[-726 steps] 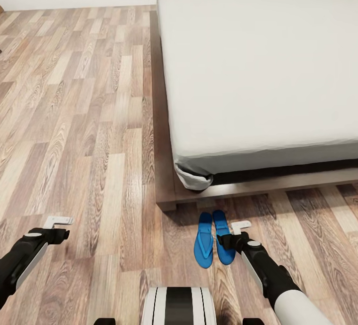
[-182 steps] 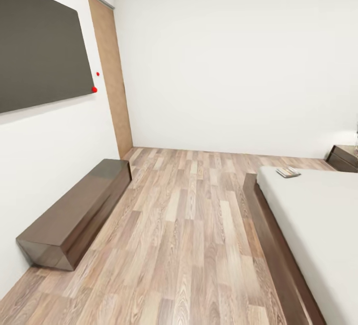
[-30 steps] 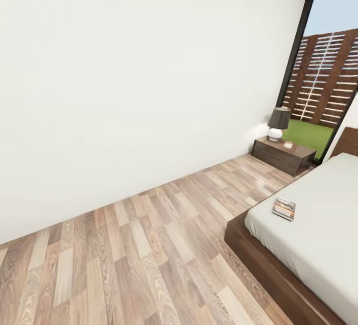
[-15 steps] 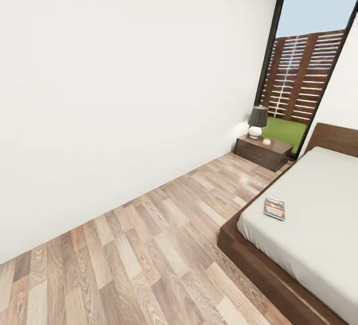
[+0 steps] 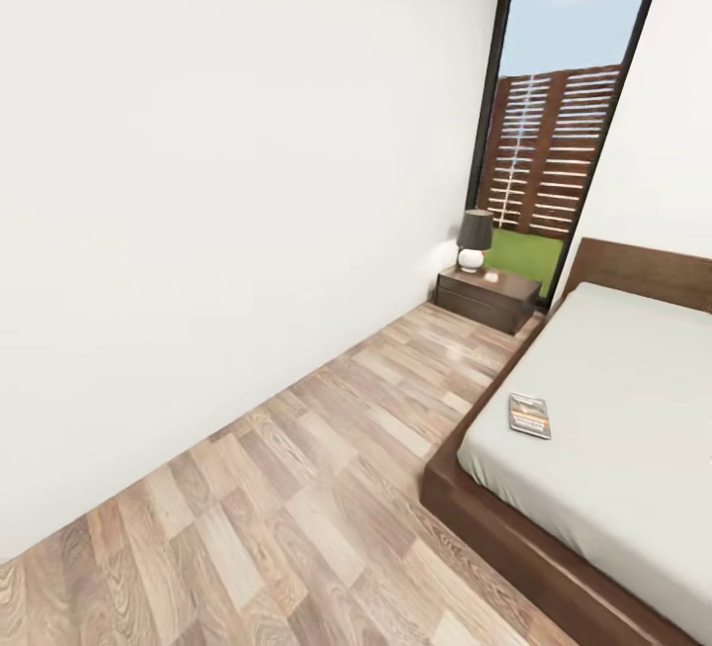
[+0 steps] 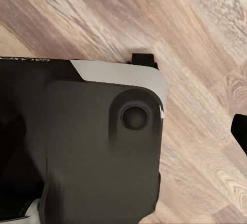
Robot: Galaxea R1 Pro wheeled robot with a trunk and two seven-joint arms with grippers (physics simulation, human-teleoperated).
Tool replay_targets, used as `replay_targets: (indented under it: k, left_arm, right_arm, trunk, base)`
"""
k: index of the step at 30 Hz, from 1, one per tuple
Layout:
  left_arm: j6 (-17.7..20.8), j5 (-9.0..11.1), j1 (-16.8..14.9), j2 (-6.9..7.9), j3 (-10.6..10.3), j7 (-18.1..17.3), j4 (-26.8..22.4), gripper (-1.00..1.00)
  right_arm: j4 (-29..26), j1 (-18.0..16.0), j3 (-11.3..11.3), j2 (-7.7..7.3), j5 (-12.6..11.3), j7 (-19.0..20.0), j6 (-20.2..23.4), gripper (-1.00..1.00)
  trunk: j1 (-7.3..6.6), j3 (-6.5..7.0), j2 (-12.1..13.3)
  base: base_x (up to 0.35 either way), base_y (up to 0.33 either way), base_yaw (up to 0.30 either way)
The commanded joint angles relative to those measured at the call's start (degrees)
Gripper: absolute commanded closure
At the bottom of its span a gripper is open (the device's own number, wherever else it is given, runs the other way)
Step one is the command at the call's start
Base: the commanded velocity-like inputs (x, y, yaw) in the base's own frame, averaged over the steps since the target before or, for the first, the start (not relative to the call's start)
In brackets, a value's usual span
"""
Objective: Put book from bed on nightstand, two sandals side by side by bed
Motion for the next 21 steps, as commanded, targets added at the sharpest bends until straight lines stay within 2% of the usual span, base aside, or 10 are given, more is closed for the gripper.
replay_targets:
  k: [1, 21]
  left_arm:
    - [-0.2, 0.5, 0.0, 0.02, -0.5, 0.2, 0.0, -1.0]
    - [-0.2, 0.5, 0.0, -0.03, -0.5, 0.2, 0.0, -1.0]
  right_arm:
    - [0.1, -0.1, 0.2, -0.01, 0.0, 0.2, 0.1, -1.0]
    - [0.1, 0.1, 0.2, 0.0, 0.0, 0.2, 0.1, -1.0]
  trunk:
    - [0.03, -0.06, 0.0]
    - [0.03, -0.06, 0.0]
  base:
    - [0.277, 0.223, -0.273]
    - [0.276, 0.223, -0.273]
